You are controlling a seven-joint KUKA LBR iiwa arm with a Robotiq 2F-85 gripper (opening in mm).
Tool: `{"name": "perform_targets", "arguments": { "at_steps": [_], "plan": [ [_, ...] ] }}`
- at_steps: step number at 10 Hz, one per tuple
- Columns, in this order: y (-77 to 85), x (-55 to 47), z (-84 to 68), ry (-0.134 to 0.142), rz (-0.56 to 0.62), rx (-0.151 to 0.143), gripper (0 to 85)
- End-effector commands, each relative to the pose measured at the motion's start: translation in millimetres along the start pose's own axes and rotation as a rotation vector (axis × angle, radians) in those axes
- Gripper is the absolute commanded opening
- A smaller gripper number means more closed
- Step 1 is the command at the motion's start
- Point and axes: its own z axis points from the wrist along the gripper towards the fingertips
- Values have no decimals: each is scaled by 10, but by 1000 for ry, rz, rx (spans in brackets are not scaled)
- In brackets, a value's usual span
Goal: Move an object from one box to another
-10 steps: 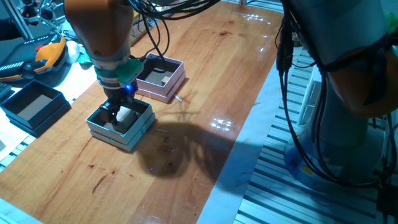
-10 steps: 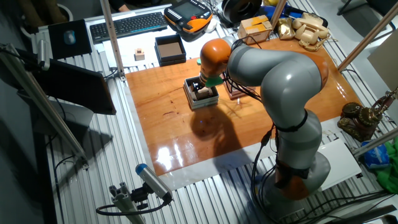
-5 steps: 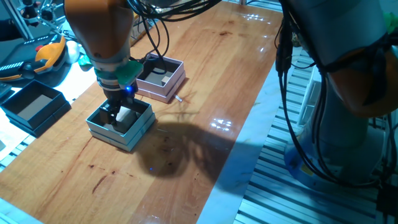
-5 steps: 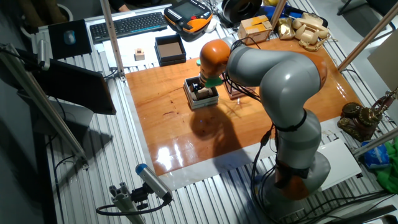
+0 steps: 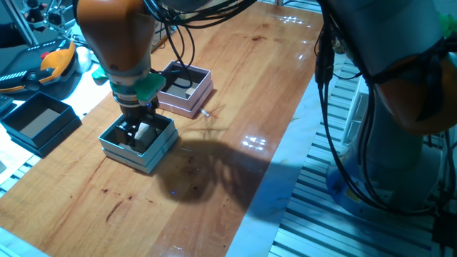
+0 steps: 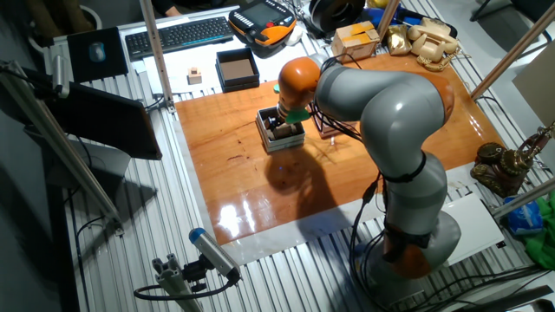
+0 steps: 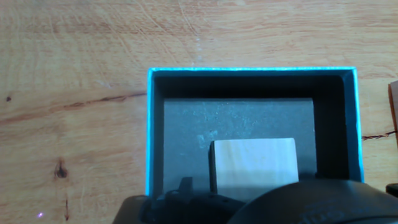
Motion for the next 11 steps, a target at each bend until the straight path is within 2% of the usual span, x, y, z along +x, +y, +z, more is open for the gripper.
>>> {"name": "perform_targets", "arguments": {
  "at_steps": [1,4,5,10,11],
  "plan": [
    [-4,4,12,-1,0,-1,850],
    [-18,13,49,-5,3,-7,850],
    [-19,16,60,-6,4,-5,680],
    [-21,13,64,-1,-3,-7,680],
    [-22,10,61,3,-11,-7,510]
  ]
}}
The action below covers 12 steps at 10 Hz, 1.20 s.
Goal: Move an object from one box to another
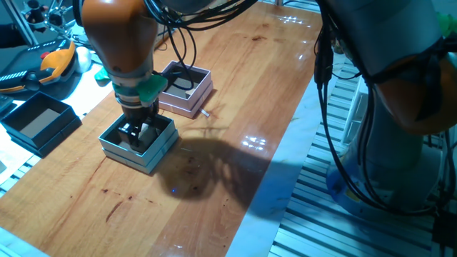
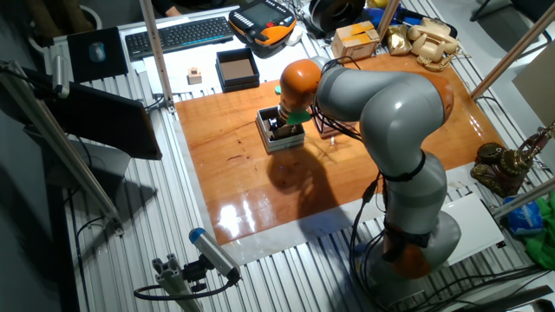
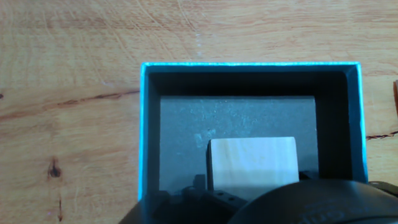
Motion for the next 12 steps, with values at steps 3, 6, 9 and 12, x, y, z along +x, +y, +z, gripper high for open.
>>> {"name": "perform_targets", "arguments": {
  "at_steps": [3,6,9,12],
  "plan": [
    [-6,-18,-23,14,-20,-8,340],
    [1,-16,-68,17,-11,-11,0],
    [3,-54,-307,12,22,-6,0],
    [-59,-138,-711,23,35,-7,0]
  ]
}}
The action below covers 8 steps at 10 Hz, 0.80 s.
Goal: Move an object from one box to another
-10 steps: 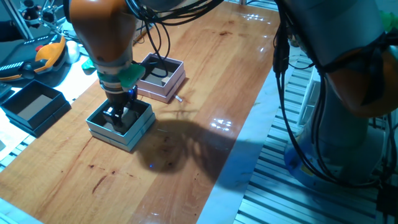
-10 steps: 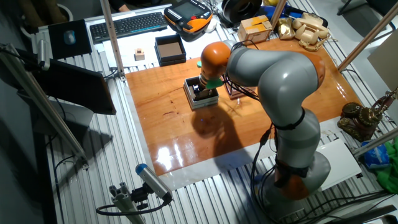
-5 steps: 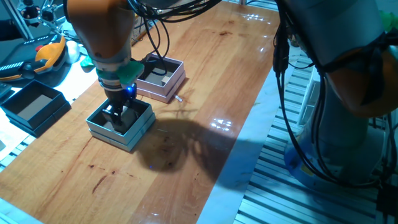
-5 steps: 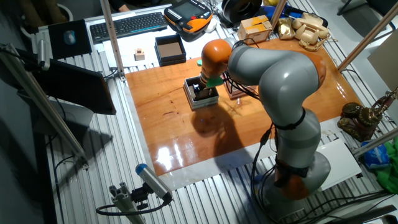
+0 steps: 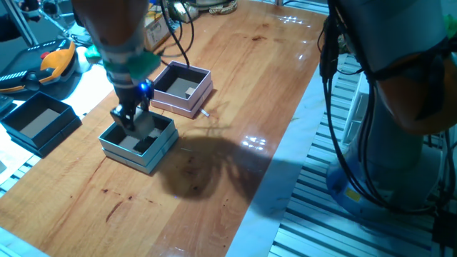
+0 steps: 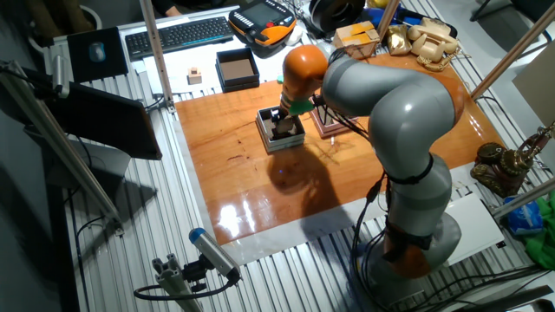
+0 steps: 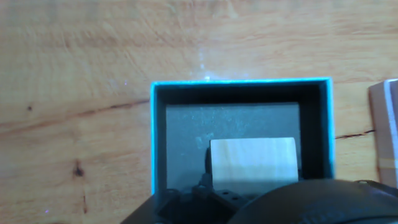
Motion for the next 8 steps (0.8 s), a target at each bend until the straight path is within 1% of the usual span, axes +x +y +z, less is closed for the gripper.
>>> {"name": "perform_targets", "arguments": {
  "at_steps": [1,3,4,5,6,7,8],
  "plan": [
    [-13,-20,-152,0,6,-4,0],
    [-83,-57,-329,6,0,7,0],
    [-142,-88,-415,13,-9,13,0],
    [-213,-118,-489,21,-11,14,0],
    [-320,-153,-559,28,-14,16,0],
    [-417,-176,-592,35,-11,7,0],
    [-515,-187,-602,36,-14,9,0]
  ]
}}
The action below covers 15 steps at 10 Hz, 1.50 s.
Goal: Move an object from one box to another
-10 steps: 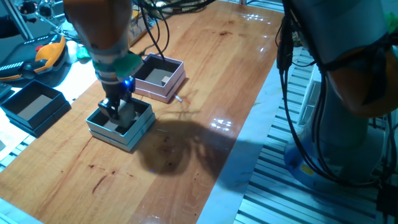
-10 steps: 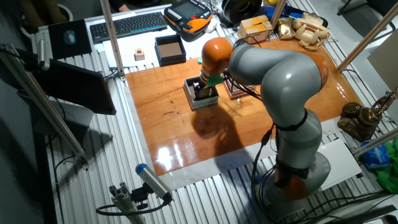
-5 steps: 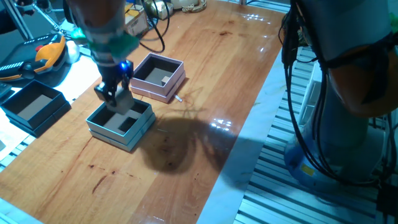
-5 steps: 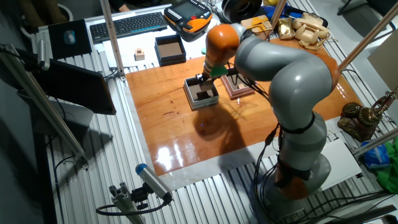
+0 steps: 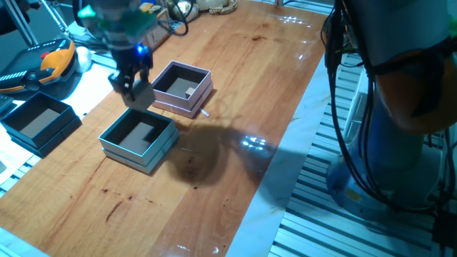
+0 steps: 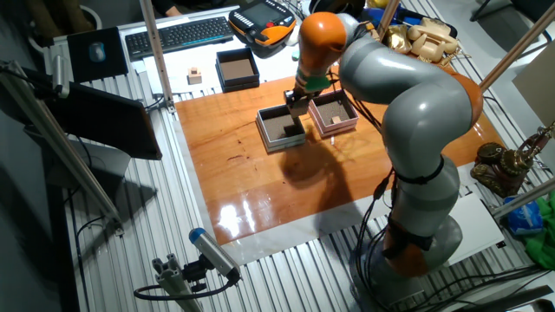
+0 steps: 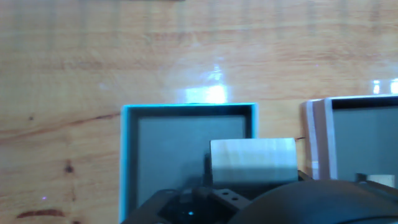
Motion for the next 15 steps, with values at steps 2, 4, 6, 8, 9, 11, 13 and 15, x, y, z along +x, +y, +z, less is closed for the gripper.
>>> {"name": "perform_targets", "arguments": {
  "at_steps": [2,4,6,8,9,11,13,15],
  "plan": [
    [-234,-25,14,-3,6,-17,0],
    [-386,-34,8,-5,5,-12,0],
    [-544,-46,-18,15,14,-14,0],
    [-670,-62,-43,37,-8,-11,0],
    [-746,-74,-56,50,-21,-11,0],
    [-874,-71,-26,41,-25,-5,0],
    [-977,-71,62,23,-27,-2,0],
    [-1085,-77,182,15,-27,-3,0]
  ]
}}
